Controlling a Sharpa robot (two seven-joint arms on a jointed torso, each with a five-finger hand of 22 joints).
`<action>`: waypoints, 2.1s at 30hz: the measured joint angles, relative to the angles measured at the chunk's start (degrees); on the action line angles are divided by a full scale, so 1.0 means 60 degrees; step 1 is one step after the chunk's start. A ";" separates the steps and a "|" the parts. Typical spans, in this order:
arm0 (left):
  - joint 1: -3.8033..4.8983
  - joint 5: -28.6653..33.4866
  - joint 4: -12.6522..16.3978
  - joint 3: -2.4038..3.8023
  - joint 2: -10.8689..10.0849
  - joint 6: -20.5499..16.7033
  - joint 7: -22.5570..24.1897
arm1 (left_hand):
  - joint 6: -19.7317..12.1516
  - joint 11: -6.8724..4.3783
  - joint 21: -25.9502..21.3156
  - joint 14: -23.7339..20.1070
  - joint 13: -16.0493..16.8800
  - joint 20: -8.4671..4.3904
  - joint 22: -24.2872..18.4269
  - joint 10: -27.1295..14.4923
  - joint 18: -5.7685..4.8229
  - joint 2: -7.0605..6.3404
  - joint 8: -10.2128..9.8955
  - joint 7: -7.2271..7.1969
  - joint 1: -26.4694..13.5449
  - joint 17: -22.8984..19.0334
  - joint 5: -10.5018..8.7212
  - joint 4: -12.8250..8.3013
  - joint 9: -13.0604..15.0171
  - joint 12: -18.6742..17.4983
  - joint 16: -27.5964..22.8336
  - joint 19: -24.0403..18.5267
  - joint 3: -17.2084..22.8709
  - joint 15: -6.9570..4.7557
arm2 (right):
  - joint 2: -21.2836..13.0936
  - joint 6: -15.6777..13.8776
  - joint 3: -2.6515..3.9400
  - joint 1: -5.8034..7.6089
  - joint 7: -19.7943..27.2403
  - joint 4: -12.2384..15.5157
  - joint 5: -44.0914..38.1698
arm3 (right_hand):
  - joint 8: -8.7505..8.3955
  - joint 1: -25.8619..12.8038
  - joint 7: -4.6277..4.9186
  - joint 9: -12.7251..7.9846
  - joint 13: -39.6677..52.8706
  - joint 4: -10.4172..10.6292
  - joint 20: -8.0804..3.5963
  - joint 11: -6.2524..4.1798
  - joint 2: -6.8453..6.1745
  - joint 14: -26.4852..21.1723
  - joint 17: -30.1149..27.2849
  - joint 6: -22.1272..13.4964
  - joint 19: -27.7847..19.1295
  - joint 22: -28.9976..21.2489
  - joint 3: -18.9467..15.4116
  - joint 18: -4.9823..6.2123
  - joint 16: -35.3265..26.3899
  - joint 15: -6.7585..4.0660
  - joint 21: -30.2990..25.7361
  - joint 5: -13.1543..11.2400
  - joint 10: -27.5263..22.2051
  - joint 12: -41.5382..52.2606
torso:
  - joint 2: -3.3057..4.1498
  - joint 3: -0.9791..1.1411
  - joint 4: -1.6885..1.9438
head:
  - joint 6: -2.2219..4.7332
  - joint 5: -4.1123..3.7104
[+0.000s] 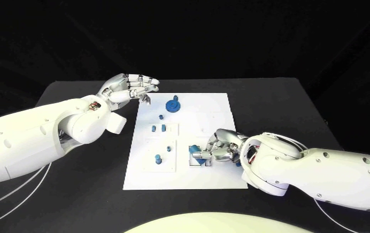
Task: Assemble the parts on the task board
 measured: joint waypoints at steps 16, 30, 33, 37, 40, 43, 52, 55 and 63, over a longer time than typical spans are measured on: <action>0.0000 -0.0002 -0.0022 0.0000 0.0007 0.0003 -0.0009 | 0.0000 0.0036 0.0000 0.0000 0.0000 0.0035 -0.0008 -0.0036 0.0001 0.0000 0.0000 0.0000 0.0000 0.0000 0.0000 0.0027 0.0007 0.0000 0.0000 0.0036 0.0027 0.0000 | 0.0140 0.0050 -0.0003 -0.0075 0.0111 0.0054 0.0065 | 0.0000 0.0308 -0.0031 0.0034 -0.0001 -0.0027 0.0000 0.0000 0.0307 0.0001 -0.0002 0.0031 0.0000 -0.0002 0.0026 0.0000 0.0000 -0.0071 0.0000 0.0000 0.0000 0.0001 | 0.0001 -0.0011 0.0005 | -0.0045 0.0004; 0.0000 -0.0003 -0.0027 0.0000 0.0006 0.0003 -0.0017 | 0.0000 0.0036 0.0000 0.0000 0.0000 0.0035 -0.0007 -0.0035 0.0001 0.0000 0.0000 0.0000 0.0000 0.0001 0.0028 0.0027 0.0006 0.0000 0.0000 0.0035 0.0027 0.0000 | 0.0187 0.0153 0.0014 -0.0080 0.0161 0.0020 0.0037 | -0.0055 0.2157 -0.0028 0.0086 0.0004 -0.0107 0.0001 0.0002 0.0435 0.0000 -0.0003 0.0031 0.0000 -0.0003 -0.0056 0.0001 0.0000 -0.0070 0.0000 -0.0001 -0.0001 0.0004 | -0.0003 -0.0011 0.0000 | -0.0045 0.0010; 0.0000 -0.0004 -0.0031 0.0000 0.0005 0.0003 -0.0020 | 0.0000 0.0036 0.0000 0.0000 0.0000 0.0036 -0.0007 -0.0035 0.0001 0.0000 0.0000 0.0000 0.0000 0.0001 0.0056 0.0027 0.0006 0.0000 0.0000 0.0035 0.0027 0.0000 | 0.0193 0.0164 0.0018 -0.0081 0.0170 0.0026 0.0002 | -0.0054 0.2254 -0.0011 0.0083 0.0007 -0.0106 0.0001 0.0002 0.0415 0.0000 -0.0003 0.0045 0.0000 -0.0003 -0.0056 0.0001 0.0000 -0.0070 0.0000 -0.0002 -0.0002 0.0005 | -0.0003 -0.0011 0.0002 | -0.0045 0.0014; 0.0000 -0.0004 -0.0034 0.0000 0.0004 0.0003 -0.0023 | 0.0000 0.0035 0.0000 0.0000 0.0000 0.0035 -0.0007 -0.0035 0.0001 0.0000 0.0000 0.0000 0.0000 0.0001 0.0056 0.0027 0.0006 0.0000 0.0000 0.0035 0.0027 0.0000 | 0.0194 0.0168 0.0020 -0.0086 0.0177 0.0023 -0.0046 | -0.0054 0.2311 -0.0009 0.0079 0.0020 -0.0106 0.0001 0.0003 0.0432 0.0000 -0.0004 0.0045 0.0000 -0.0003 -0.0056 0.0000 0.0000 -0.0069 0.0000 -0.0003 -0.0002 0.0007 | -0.0003 -0.0012 0.0004 | -0.0049 0.0014; 0.0000 -0.0004 -0.0035 0.0000 0.0003 0.0003 -0.0025 | 0.0000 0.0036 0.0000 0.0000 0.0000 0.0035 -0.0006 -0.0035 0.0001 0.0000 0.0000 0.0000 0.0000 0.0001 0.0056 0.0027 0.0005 0.0000 0.0000 0.0035 0.0027 0.0000 | 0.0205 0.0167 0.0024 -0.0087 0.0185 -0.0006 -0.0074 | -0.0054 0.2343 -0.0007 0.0078 0.0030 -0.0105 0.0001 0.0003 0.0447 0.0000 -0.0004 0.0044 0.0000 -0.0001 -0.0057 0.0001 0.0000 -0.0069 0.0001 -0.0003 -0.0002 0.0011 | -0.0004 -0.0014 0.0004 | -0.0050 0.0015; 0.0000 -0.0005 -0.0036 0.0000 0.0002 0.0003 -0.0028 | 0.0000 0.0036 0.0000 0.0000 0.0000 0.0035 -0.0006 -0.0035 0.0001 0.0000 0.0000 0.0000 0.0000 0.0001 0.0057 0.0027 0.0005 -0.0001 0.0000 0.0035 0.0027 0.0000 | 0.0231 0.0151 0.0034 -0.0084 0.0195 -0.0067 -0.0101 | -0.0054 0.2369 -0.0015 0.0076 0.0036 -0.0105 0.0001 0.0003 0.0474 0.0000 -0.0004 0.0051 0.0000 0.0004 -0.0057 0.0001 0.0000 -0.0068 0.0000 -0.0004 -0.0003 0.0021 | -0.0004 -0.0014 0.0004 | -0.0044 0.0015; 0.0000 -0.0005 -0.0039 0.0000 0.0002 0.0004 -0.0037 | 0.0000 0.0035 0.0000 0.0000 0.0005 0.0035 -0.0006 -0.0035 0.0001 0.0000 0.0000 0.0000 0.0000 0.0001 0.0056 0.0027 0.0005 0.0042 0.0000 0.0035 0.0027 0.0000 | 0.0369 0.0087 0.0002 -0.0107 0.0188 -0.0235 -0.0189 | -0.0047 0.2439 -0.0077 0.0083 0.0021 -0.0052 0.0001 0.0002 0.0552 0.0001 -0.0005 0.0110 0.0000 0.0003 -0.0109 0.0000 0.0000 -0.0066 0.0001 -0.0015 0.0000 0.0046 | -0.0002 -0.0009 0.0008 | -0.0022 0.0016; 0.0000 -0.0005 -0.0040 0.0000 0.0001 0.0004 -0.0042 | 0.0000 0.0036 0.0000 0.0000 0.0008 0.0035 -0.0006 -0.0035 0.0001 0.0000 0.0000 0.0000 0.0000 0.0001 0.0056 0.0027 0.0005 0.0044 0.0000 0.0035 0.0027 0.0000 | 0.0399 0.0069 0.0002 -0.0113 0.0177 -0.0275 -0.0230 | -0.0082 0.2374 -0.0087 0.0091 0.0025 -0.0052 0.0001 -0.0017 0.0617 0.0001 -0.0003 0.0123 0.0000 0.0003 -0.0110 0.0001 0.0000 -0.0066 0.0001 -0.0015 0.0019 0.0047 | -0.0002 -0.0007 0.0007 | -0.0016 0.0016; 0.0000 0.0025 -0.0046 0.0000 0.0000 0.0004 -0.0066 | 0.0000 0.0035 0.0000 0.0000 0.0008 0.0035 -0.0005 -0.0035 0.0001 0.0038 0.0000 0.0000 0.0039 0.0010 0.0056 0.0054 0.0004 0.0044 0.0000 0.0035 0.0054 0.0000 | 0.0436 0.0021 0.0007 -0.0111 0.0177 -0.0304 -0.0344 | -0.0150 0.2349 -0.0090 0.0053 0.0028 -0.0057 0.0001 -0.0052 0.0637 0.0001 0.0003 0.0123 0.0000 0.0002 -0.0114 0.0001 0.0000 -0.0065 0.0001 -0.0015 -0.0016 0.0055 | -0.0002 -0.0007 0.0002 | -0.0020 0.0022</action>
